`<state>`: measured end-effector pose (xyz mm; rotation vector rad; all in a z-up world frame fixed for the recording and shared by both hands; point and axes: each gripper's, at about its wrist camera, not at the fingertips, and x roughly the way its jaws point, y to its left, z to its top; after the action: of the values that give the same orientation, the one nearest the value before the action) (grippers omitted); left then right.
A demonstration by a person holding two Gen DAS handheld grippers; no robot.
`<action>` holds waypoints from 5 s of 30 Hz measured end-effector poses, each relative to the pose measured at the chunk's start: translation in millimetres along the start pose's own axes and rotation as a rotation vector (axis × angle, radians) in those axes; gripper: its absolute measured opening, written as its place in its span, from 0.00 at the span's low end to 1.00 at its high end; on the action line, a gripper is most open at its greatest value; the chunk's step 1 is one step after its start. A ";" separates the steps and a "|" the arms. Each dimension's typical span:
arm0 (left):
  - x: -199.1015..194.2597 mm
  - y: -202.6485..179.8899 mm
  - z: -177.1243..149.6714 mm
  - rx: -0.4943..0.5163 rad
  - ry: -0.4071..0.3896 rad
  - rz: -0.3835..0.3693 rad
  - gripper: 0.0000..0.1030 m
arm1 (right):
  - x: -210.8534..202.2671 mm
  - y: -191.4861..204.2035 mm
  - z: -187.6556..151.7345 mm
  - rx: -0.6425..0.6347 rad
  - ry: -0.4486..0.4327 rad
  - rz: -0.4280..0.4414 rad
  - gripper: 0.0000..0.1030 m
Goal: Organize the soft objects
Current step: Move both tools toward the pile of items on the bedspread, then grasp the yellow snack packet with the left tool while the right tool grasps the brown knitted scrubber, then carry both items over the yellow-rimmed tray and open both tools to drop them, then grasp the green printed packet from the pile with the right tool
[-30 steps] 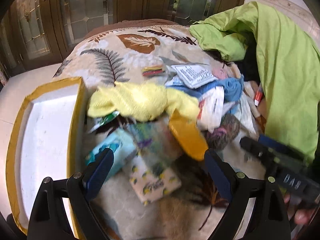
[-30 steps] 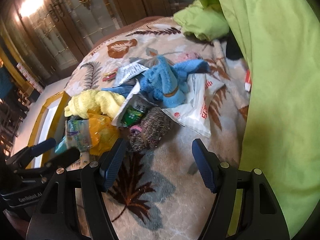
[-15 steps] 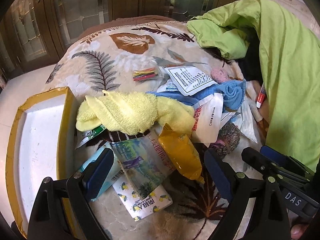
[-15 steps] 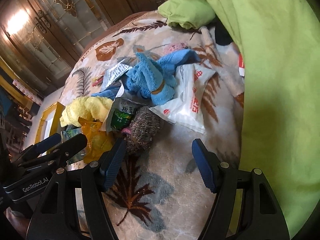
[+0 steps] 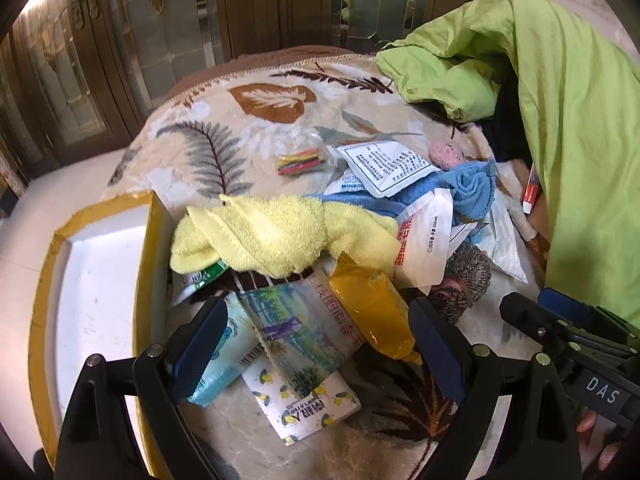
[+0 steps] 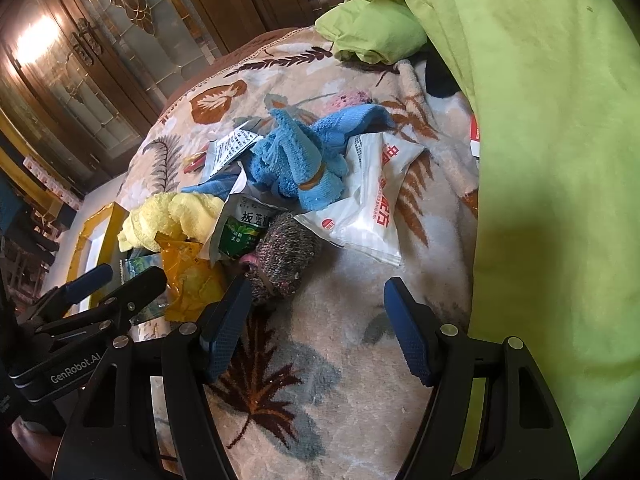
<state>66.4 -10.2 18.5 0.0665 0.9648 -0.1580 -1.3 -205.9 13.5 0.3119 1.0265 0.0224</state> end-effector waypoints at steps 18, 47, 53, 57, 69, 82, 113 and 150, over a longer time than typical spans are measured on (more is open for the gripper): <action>19.3 -5.2 12.0 -0.043 0.066 -0.011 0.90 | 14.3 -7.7 1.1 0.067 0.050 0.029 0.67; 30.3 -0.1 24.8 -0.180 0.281 -0.151 0.90 | 42.2 -16.5 9.7 0.265 0.145 0.164 0.67; 39.7 -0.4 28.8 -0.219 0.294 -0.186 0.88 | 53.3 -21.3 9.4 0.318 0.171 0.173 0.67; 42.9 0.8 31.4 -0.244 0.311 -0.216 0.78 | 63.0 -22.1 13.1 0.358 0.192 0.200 0.67; 45.8 11.6 24.8 -0.282 0.340 -0.258 0.28 | 55.3 -11.4 12.6 0.299 0.178 0.265 0.30; -15.6 54.2 12.7 -0.272 0.264 -0.309 0.27 | -8.1 -2.4 1.1 0.237 0.157 0.369 0.30; 19.2 249.7 3.3 -0.425 0.191 0.190 0.52 | 130.5 285.2 30.9 -0.299 0.359 0.364 0.31; -32.0 62.9 -34.7 0.238 0.121 -0.138 0.64 | 13.1 105.0 -15.1 -0.263 0.135 0.286 0.39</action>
<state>30.6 59.6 24.2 0.2307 1.0686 -0.3993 6.0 -99.7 23.2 0.2165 1.0916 0.4385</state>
